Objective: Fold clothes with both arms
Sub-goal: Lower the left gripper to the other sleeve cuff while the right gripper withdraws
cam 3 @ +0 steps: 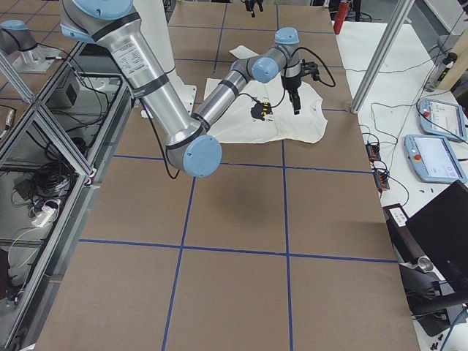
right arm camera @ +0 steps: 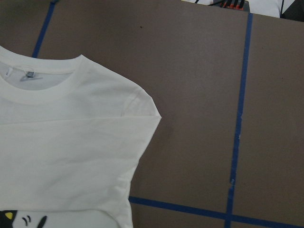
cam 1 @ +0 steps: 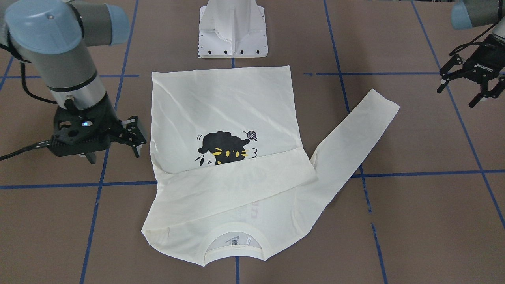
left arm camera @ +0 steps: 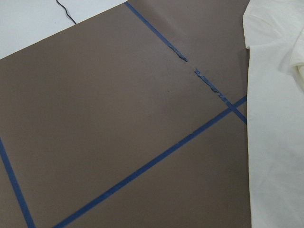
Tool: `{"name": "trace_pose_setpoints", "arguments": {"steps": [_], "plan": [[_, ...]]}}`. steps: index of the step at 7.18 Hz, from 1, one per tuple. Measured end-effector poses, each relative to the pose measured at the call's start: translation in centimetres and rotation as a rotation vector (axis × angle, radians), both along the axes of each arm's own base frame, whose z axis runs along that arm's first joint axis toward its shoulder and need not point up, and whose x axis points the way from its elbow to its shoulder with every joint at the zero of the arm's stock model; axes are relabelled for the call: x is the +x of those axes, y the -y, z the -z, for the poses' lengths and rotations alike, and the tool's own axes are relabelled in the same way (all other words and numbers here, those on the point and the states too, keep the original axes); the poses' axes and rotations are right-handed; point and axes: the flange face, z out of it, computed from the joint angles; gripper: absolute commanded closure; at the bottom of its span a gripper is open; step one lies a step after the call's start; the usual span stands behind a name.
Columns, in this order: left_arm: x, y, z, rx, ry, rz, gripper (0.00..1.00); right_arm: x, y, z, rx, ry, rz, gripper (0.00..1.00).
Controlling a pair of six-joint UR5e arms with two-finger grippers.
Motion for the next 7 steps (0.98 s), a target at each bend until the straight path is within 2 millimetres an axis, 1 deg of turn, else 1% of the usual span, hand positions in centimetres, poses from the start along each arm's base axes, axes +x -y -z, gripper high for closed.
{"name": "trace_pose_setpoints", "arguments": {"steps": [1,2,3,4,5,6,7], "plan": [[3.0,-1.6,0.1,-0.023,0.012,-0.024,0.0,3.6,-0.4,-3.7,0.009,-0.025,0.049,0.0],[6.8,-3.2,0.0,-0.055,0.023,-0.038,0.01,7.1,-1.0,-6.9,0.008,-0.038,0.087,0.0],[11.0,-5.3,-0.1,-0.088,0.035,-0.041,0.04,10.2,-1.9,-9.9,0.004,-0.034,0.111,0.0],[14.5,-7.4,-0.3,-0.111,0.045,-0.051,0.19,12.1,-2.7,-11.8,0.006,-0.017,0.121,0.0],[16.9,-9.2,-0.5,-0.12,0.056,-0.066,0.26,13.0,-3.3,-12.7,0.009,-0.002,0.124,0.0],[18.0,-10.2,-0.7,-0.121,0.067,-0.072,0.35,13.3,-3.6,-13.0,0.011,0.005,0.125,0.0],[18.5,-10.6,-1.0,-0.124,0.078,-0.074,0.36,13.4,-3.8,-13.0,0.014,0.009,0.125,0.0]]}}
